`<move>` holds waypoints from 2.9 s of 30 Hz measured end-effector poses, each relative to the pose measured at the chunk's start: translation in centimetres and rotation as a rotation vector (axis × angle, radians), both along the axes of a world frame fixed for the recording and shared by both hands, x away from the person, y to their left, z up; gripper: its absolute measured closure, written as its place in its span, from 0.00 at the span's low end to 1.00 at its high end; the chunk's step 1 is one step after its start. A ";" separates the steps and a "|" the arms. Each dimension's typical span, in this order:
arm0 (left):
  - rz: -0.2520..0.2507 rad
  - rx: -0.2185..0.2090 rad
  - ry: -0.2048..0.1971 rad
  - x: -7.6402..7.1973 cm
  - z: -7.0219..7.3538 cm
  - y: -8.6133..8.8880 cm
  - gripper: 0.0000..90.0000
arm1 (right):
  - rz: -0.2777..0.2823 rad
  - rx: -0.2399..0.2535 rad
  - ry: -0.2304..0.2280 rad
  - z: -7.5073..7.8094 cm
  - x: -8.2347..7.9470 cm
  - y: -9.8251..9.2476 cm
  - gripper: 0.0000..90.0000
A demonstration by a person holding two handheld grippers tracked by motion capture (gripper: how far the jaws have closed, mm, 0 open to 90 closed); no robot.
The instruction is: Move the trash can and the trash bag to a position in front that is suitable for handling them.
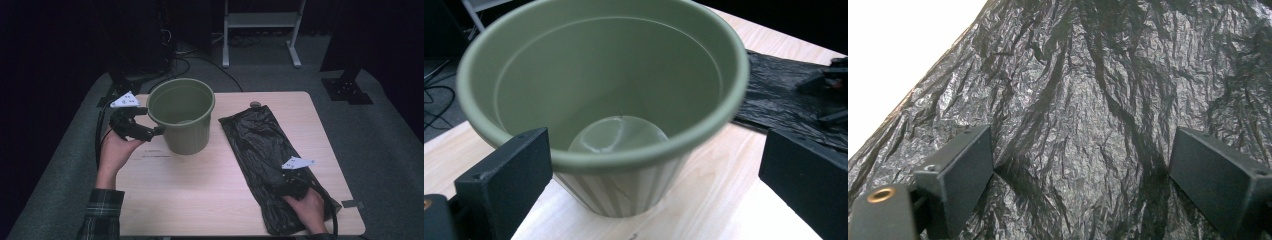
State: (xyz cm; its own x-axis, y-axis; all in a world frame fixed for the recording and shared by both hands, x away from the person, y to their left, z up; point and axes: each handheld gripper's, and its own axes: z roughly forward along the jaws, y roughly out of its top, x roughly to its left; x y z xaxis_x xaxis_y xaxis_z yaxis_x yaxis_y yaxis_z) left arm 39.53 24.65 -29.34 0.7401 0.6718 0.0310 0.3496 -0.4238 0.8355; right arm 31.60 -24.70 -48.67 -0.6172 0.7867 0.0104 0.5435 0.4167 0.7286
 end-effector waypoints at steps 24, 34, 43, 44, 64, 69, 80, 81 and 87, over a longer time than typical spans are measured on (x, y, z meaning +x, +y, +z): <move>0.057 0.026 0.086 6.0 -1.0 1.1 0.00 | -0.001 0.000 -0.001 0.0 0.0 0.0 0.10; 0.069 0.022 0.106 6.2 -1.4 1.1 0.00 | 0.001 -0.001 -0.002 0.0 0.0 0.0 0.10; 0.020 0.010 0.098 4.9 -1.5 -0.1 0.00 | -0.001 -0.001 -0.001 0.0 0.0 0.0 0.10; 0.015 0.011 0.098 4.7 -1.5 -0.2 0.00 | 0.000 -0.001 -0.002 0.0 0.0 0.0 0.10; -0.078 0.010 0.060 -0.7 -1.7 -3.1 0.00 | -0.001 -0.001 0.000 0.0 0.0 0.0 0.10; -0.086 0.003 0.054 -1.7 -1.8 -3.6 0.00 | -0.001 0.000 0.001 0.0 0.0 0.0 0.10; -0.147 -0.004 0.053 -4.0 -1.9 -5.0 0.00 | -0.001 0.000 0.000 0.0 0.0 0.0 0.10; -0.152 -0.007 0.054 -4.2 -1.9 -5.1 0.00 | -0.001 0.000 0.000 0.0 0.0 0.0 0.10; -0.181 -0.024 0.058 -5.3 -2.0 -5.4 0.00 | -0.001 0.000 0.000 0.0 0.0 0.0 0.10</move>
State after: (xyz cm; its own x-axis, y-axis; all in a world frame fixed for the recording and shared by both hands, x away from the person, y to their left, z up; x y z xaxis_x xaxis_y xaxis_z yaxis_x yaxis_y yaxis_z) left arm 34.20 19.25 -31.32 0.8491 0.5275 -0.0293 0.3170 -0.4642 0.8271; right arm 31.59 -24.70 -48.67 -0.6164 0.7874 0.0105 0.5441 0.4163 0.7284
